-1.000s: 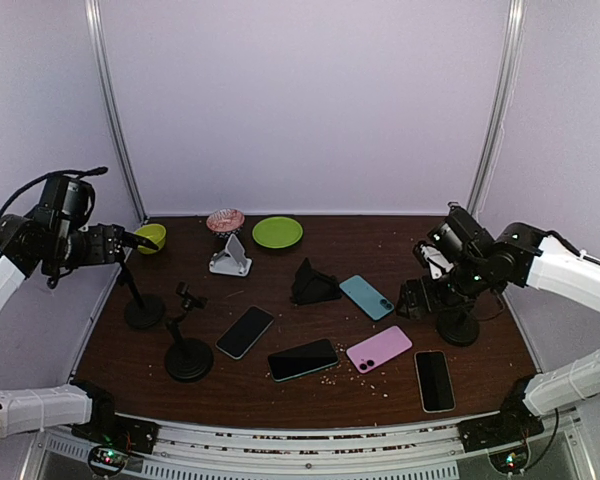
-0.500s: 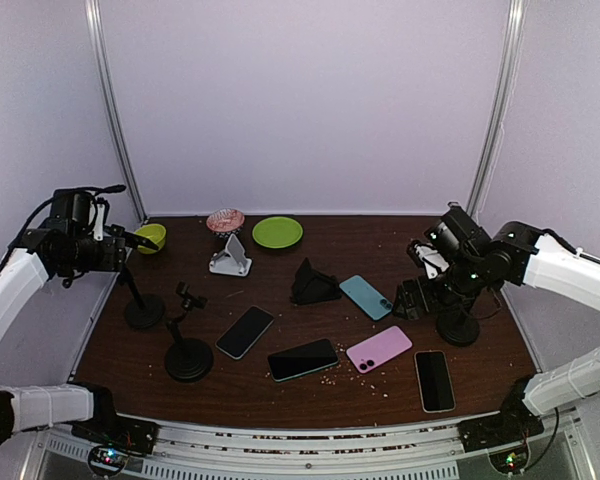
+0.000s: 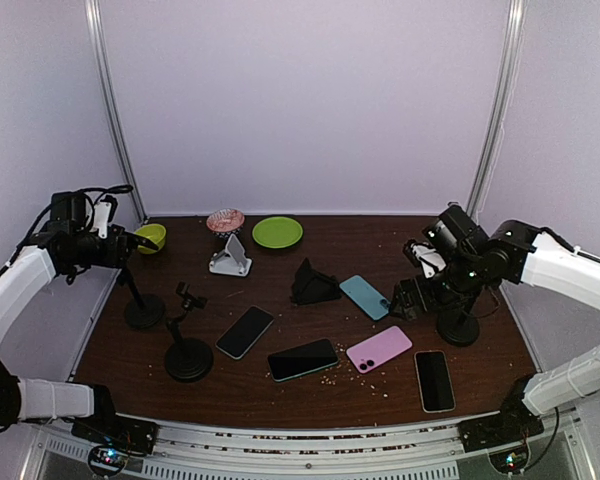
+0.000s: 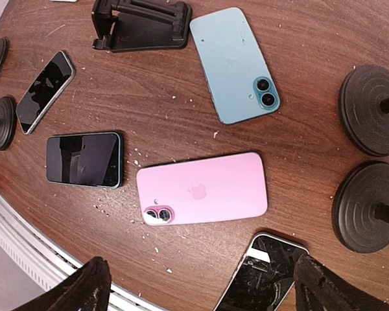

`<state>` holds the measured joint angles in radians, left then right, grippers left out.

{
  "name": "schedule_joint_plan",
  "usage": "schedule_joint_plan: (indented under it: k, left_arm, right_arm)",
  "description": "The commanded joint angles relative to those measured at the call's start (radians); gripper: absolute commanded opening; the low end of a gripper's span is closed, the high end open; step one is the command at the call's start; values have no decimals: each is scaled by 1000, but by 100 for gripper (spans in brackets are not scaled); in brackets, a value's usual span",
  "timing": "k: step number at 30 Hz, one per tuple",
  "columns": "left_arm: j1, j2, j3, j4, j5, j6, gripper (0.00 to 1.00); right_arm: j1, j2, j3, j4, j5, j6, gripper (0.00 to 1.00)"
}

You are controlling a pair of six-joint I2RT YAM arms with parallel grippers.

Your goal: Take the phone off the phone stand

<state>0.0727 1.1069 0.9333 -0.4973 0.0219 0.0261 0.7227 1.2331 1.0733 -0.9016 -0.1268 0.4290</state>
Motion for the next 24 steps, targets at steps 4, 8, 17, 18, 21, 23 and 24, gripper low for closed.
schedule_joint_plan:
  k: [4,8,17,18,21,23,24]
  left_arm:
    - [40,-12,-72,205,136,98,69]
    - [52,-2,-79,241,172,124,67]
    - [105,52,-62,270,261,147,46]
    - [107,57,-61,272,264,146,41]
    - [111,63,-56,267,275,151,29]
    - [110,58,-56,270,286,153,24]
    - [110,53,-57,272,295,153,21]
  right_arm:
    - [5,21,44,23,-27,-15,99]
    - [5,27,49,32,-38,-18,99]
    - [6,32,52,38,-48,-20,98]
    - [5,31,52,39,-48,-22,99]
    - [5,32,53,40,-52,-22,98]
    - [5,32,53,41,-53,-24,98]
    - [4,32,54,41,-55,-24,98]
